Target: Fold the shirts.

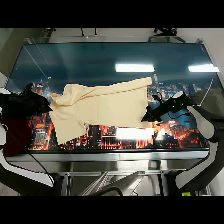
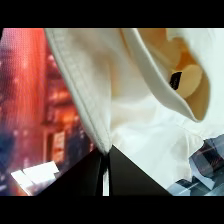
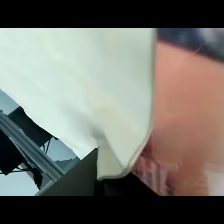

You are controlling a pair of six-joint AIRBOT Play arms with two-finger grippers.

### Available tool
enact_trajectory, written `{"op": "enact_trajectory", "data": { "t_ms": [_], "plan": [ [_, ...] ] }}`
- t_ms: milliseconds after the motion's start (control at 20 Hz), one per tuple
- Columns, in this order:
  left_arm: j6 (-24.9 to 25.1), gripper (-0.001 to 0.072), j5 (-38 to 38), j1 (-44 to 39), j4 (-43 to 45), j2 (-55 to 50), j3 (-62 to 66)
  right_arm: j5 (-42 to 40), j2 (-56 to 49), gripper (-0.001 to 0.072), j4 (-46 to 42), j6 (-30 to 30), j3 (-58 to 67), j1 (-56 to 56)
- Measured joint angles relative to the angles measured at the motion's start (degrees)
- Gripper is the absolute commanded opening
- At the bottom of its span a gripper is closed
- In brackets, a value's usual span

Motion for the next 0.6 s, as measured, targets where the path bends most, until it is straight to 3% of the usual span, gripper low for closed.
{"op": "enact_trajectory", "data": {
  "t_ms": [200, 500, 600],
  "plan": [
    [2.7, 0.0015, -0.2, 0.2, -6.3, 9.3, 0.0, -0.5, 9.7, 0.0012, 6.8, -3.5, 1.9, 0.1],
    [11.5, 0.0015, 8.4, 7.1, -39.2, 40.6, 1.6, -7.8, 31.0, 0.0012, 15.5, -7.5, 23.4, -5.1],
    [12.9, 0.0015, 13.9, 12.5, -44.8, 51.4, 4.9, -10.6, 36.4, 0.0012, 16.4, -6.8, 33.2, -9.5]
  ]
}}
